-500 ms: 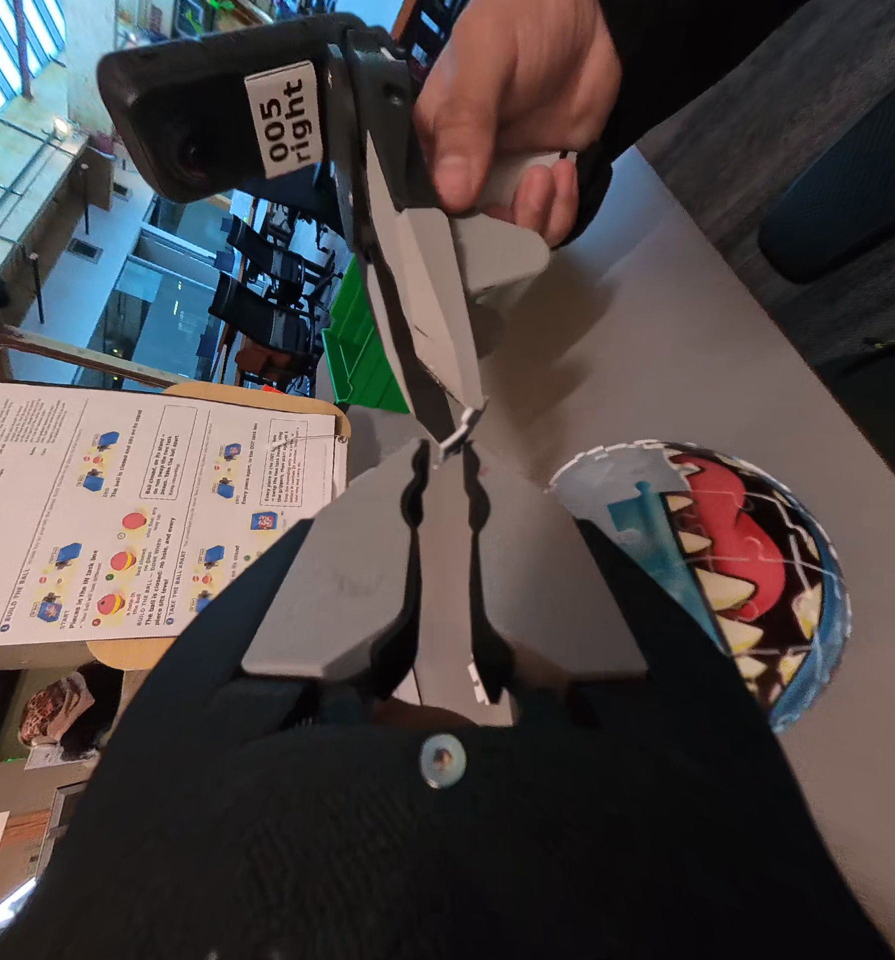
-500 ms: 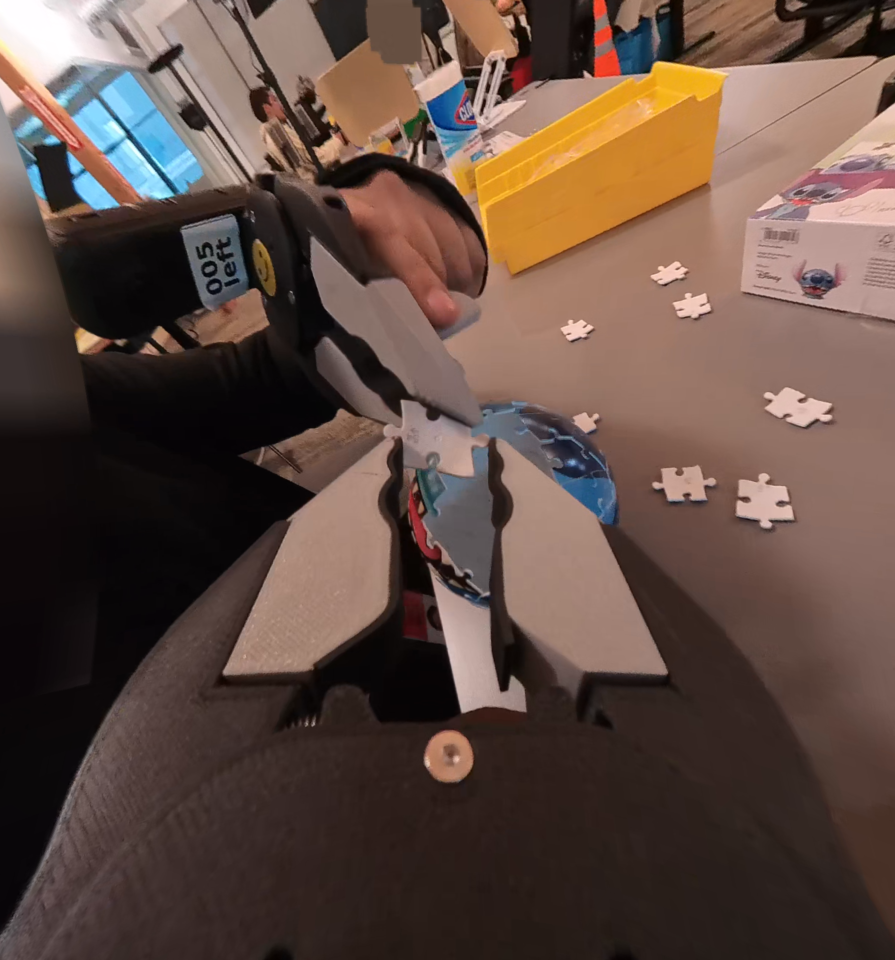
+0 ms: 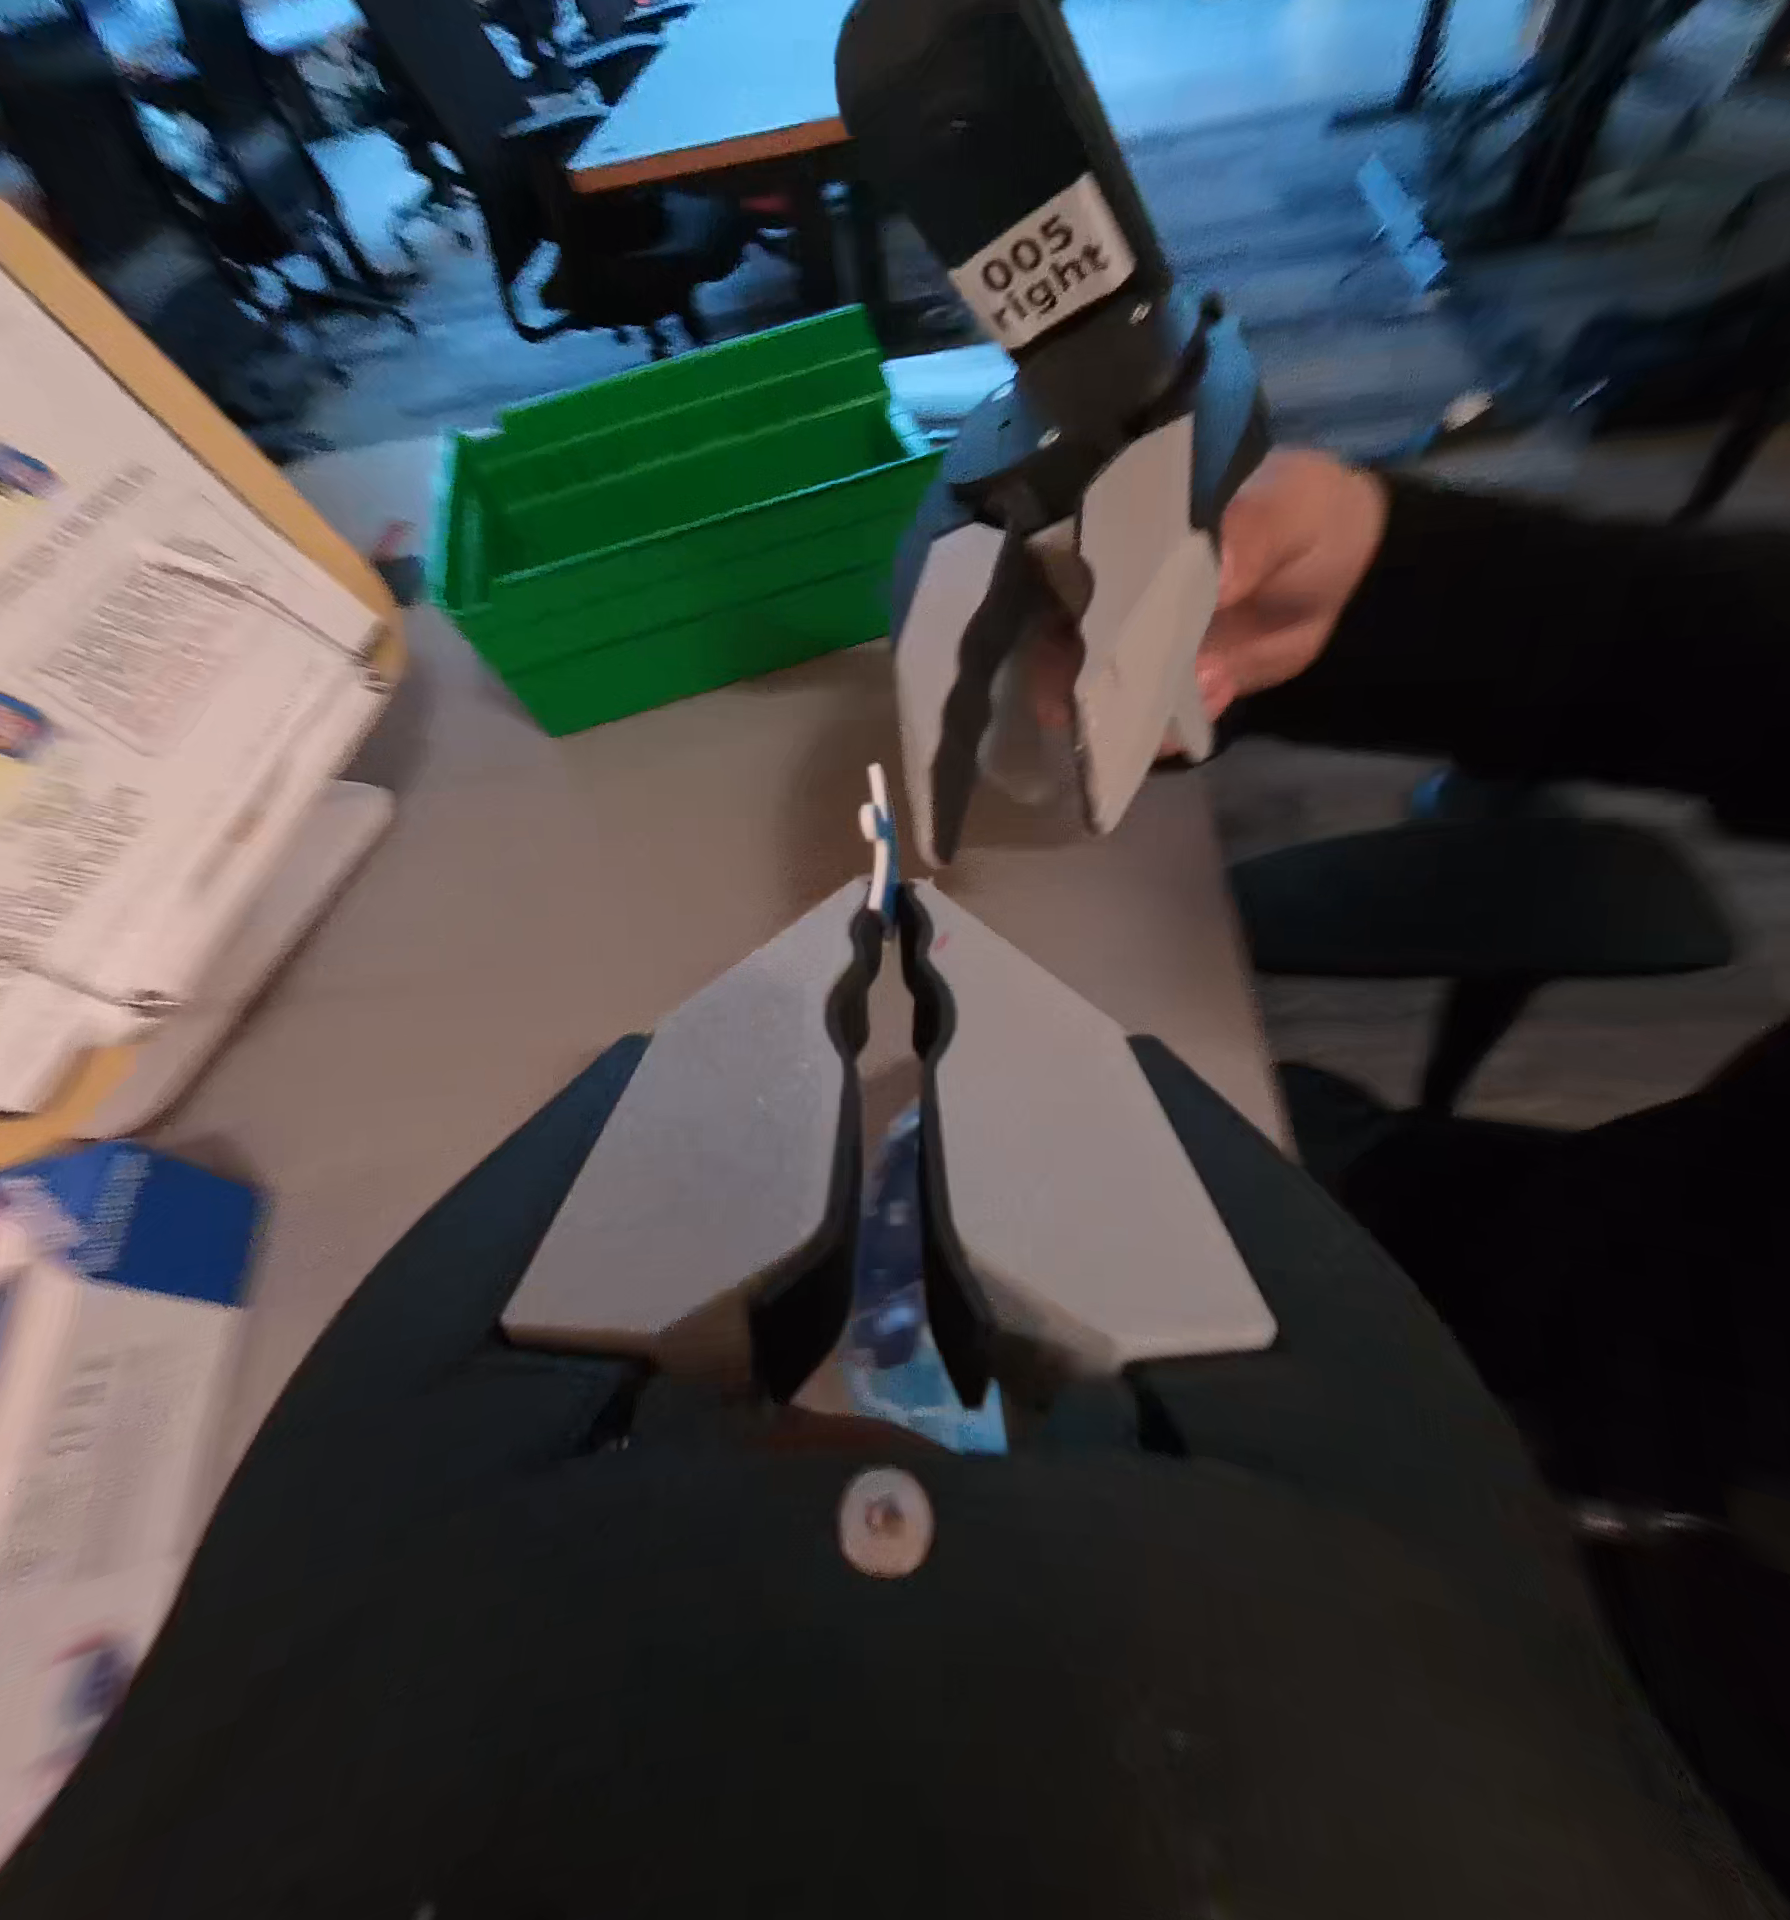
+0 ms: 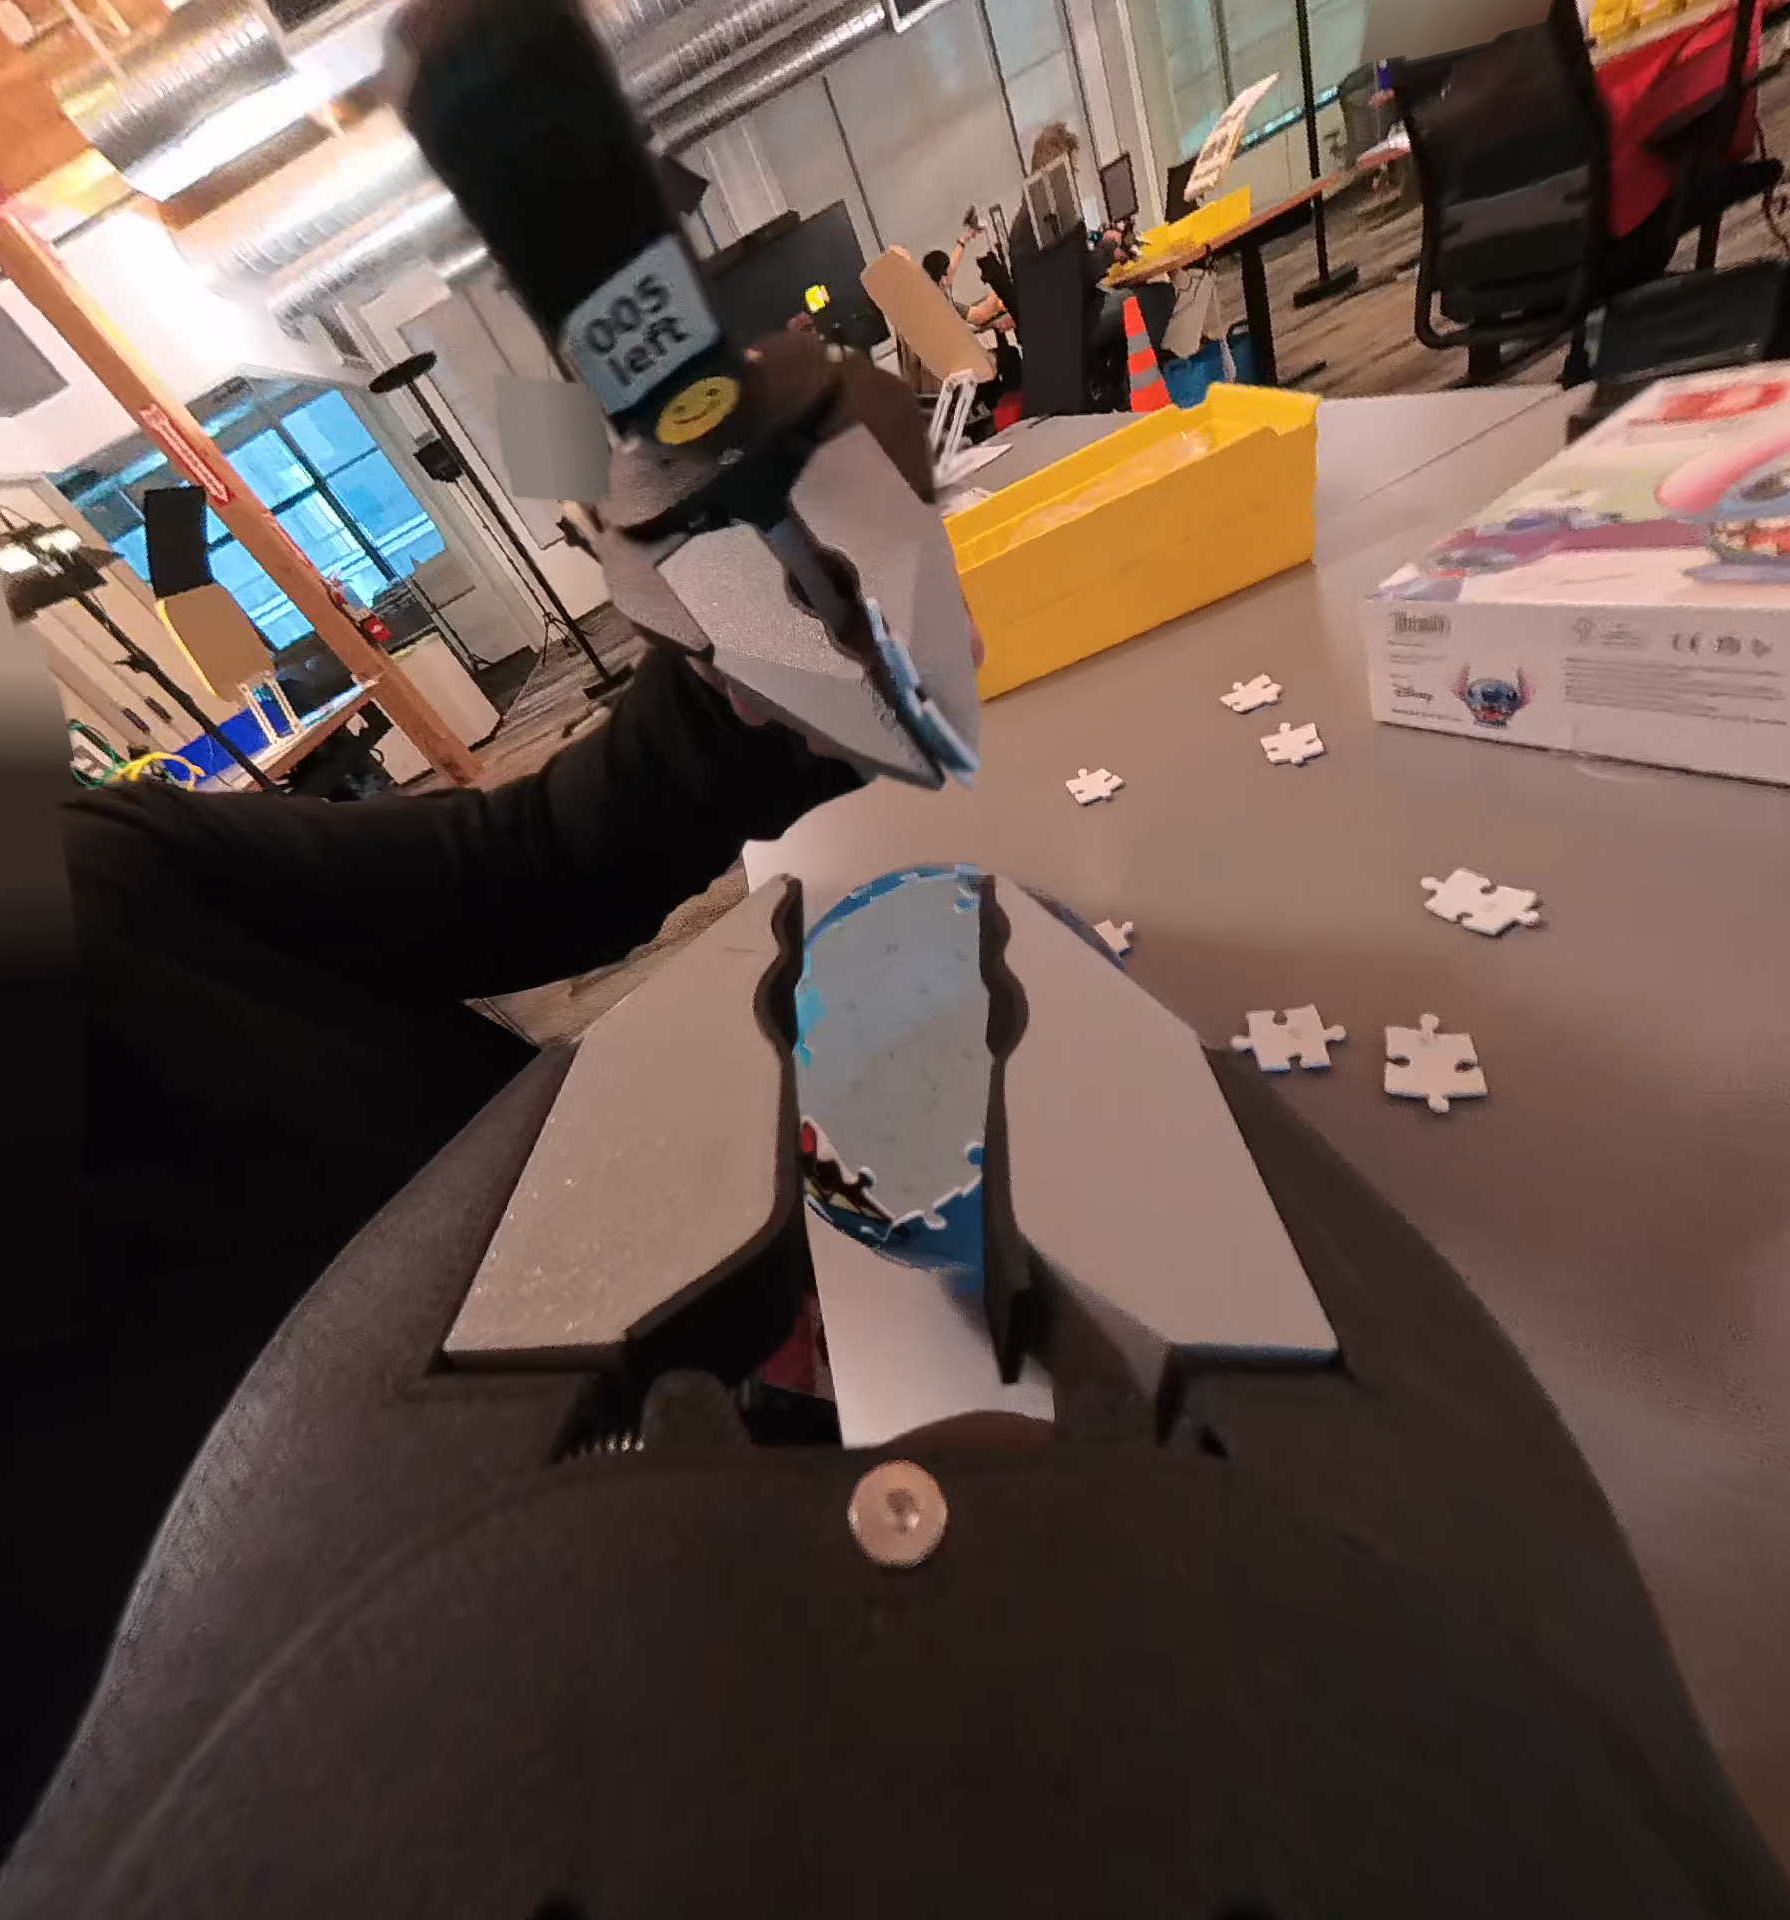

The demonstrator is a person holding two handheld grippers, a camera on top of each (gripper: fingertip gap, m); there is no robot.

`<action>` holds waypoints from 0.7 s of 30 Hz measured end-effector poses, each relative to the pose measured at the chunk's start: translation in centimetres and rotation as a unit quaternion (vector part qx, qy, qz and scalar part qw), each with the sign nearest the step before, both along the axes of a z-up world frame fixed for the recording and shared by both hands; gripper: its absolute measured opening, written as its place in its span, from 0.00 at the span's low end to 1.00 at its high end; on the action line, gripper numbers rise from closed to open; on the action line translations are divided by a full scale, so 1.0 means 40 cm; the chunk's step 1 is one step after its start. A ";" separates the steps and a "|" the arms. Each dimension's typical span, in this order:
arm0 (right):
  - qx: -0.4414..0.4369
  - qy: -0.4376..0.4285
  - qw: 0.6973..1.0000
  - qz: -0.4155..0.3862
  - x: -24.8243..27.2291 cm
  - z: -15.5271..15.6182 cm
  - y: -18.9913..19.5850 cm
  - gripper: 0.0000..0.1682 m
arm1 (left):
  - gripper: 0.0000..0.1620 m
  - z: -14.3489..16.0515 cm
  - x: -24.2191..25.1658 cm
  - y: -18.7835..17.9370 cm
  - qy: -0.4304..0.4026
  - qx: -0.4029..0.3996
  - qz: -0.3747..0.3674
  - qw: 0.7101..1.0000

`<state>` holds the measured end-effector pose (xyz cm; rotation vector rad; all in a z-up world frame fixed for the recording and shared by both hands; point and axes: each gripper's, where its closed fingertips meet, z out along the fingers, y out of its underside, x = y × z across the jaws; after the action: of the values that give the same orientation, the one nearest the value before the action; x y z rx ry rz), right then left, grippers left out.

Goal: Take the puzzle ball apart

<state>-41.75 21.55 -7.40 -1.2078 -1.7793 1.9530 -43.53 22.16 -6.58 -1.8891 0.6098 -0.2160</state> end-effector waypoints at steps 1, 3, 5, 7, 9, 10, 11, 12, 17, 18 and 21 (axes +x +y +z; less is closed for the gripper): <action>0.008 0.010 1.000 -0.001 -0.001 0.005 -0.008 0.17 | 0.00 0.003 0.013 -0.005 -0.044 -0.014 -0.010 0.999; 0.025 0.023 0.999 -0.011 -0.005 0.012 -0.016 0.16 | 0.00 0.019 0.028 -0.016 -0.124 -0.025 -0.029 0.992; 0.030 0.046 0.998 -0.012 -0.001 0.033 -0.026 0.15 | 0.00 0.028 0.032 -0.030 -0.187 -0.043 -0.043 0.980; 0.035 0.068 0.997 -0.021 0.002 0.054 -0.027 0.13 | 0.00 0.028 0.031 -0.042 -0.217 -0.056 -0.054 0.973; 0.060 0.071 0.995 -0.037 -0.009 0.052 -0.023 0.13 | 0.00 0.023 0.037 -0.054 -0.234 -0.069 -0.069 0.967; 0.071 0.069 0.994 -0.036 -0.013 0.047 -0.028 0.13 | 0.00 0.023 0.040 -0.057 -0.240 -0.071 -0.075 0.965; 0.077 0.066 0.994 -0.032 -0.017 0.043 -0.035 0.11 | 0.00 0.020 0.045 -0.061 -0.241 -0.076 -0.082 0.964; 0.079 0.067 0.994 -0.023 -0.019 0.042 -0.047 0.06 | 0.00 0.015 0.048 -0.062 -0.240 -0.083 -0.085 0.963; 0.060 0.074 0.995 -0.015 -0.031 0.048 -0.058 0.00 | 0.04 -0.005 0.043 -0.059 -0.202 -0.083 -0.078 0.973; 0.042 0.067 0.997 -0.024 -0.038 0.050 -0.049 0.00 | 0.09 -0.004 0.028 -0.055 -0.180 -0.069 -0.066 0.979; -0.054 0.036 0.998 -0.025 -0.041 0.065 -0.027 0.00 | 0.23 0.017 -0.026 -0.053 -0.023 0.050 -0.020 0.998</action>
<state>-43.39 20.45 -4.80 -1.1863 -1.6116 2.0608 -44.57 20.04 -5.91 -1.7721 0.6155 -0.2504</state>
